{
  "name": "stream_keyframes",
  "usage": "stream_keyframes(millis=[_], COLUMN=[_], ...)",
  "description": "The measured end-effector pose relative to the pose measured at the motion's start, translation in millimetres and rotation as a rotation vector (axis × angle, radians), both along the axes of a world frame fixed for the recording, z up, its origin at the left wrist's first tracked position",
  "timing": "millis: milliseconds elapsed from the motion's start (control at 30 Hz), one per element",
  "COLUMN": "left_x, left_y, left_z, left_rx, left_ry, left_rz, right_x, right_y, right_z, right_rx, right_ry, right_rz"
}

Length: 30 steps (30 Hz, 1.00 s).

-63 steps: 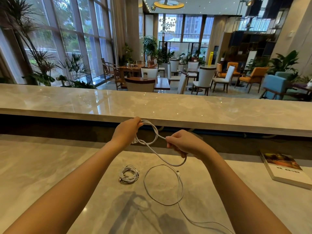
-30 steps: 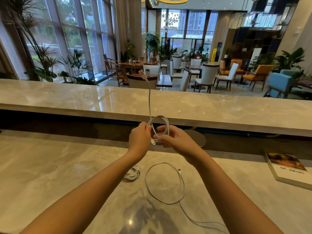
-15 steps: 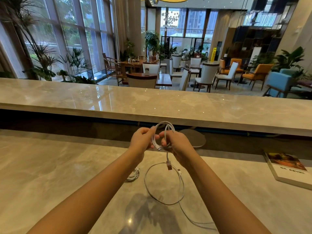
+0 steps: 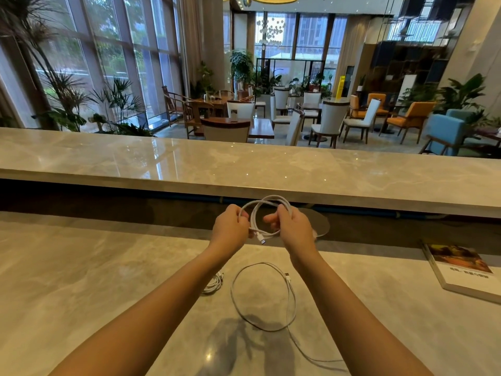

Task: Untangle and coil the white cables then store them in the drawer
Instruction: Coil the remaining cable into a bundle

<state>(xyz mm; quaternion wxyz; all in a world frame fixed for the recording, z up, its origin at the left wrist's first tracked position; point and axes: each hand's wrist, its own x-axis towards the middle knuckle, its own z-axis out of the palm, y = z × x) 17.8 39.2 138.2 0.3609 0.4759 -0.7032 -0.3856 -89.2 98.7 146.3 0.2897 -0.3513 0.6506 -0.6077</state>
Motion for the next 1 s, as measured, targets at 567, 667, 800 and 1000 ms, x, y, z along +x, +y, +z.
stream_keyframes(millis=[567, 667, 800, 1000], left_x=[-4, -7, -4, -2], left_y=[0, 1, -6, -11], left_z=[3, 3, 7, 12], left_rx=[0.821, 0.728, 0.746, 0.667], left_ry=[1.049, 0.928, 0.907, 0.678], left_rz=[0.094, 0.041, -0.016, -0.122], right_x=[-12, -15, -22, -24], right_y=[-7, -10, -2, 1], right_z=[-16, -20, -17, -16], right_rx=[-0.062, -0.017, 0.065, 0.159], right_ry=[-0.084, 0.212, 0.182, -0.134], right_rz=[-0.119, -0.122, 0.168, 0.319])
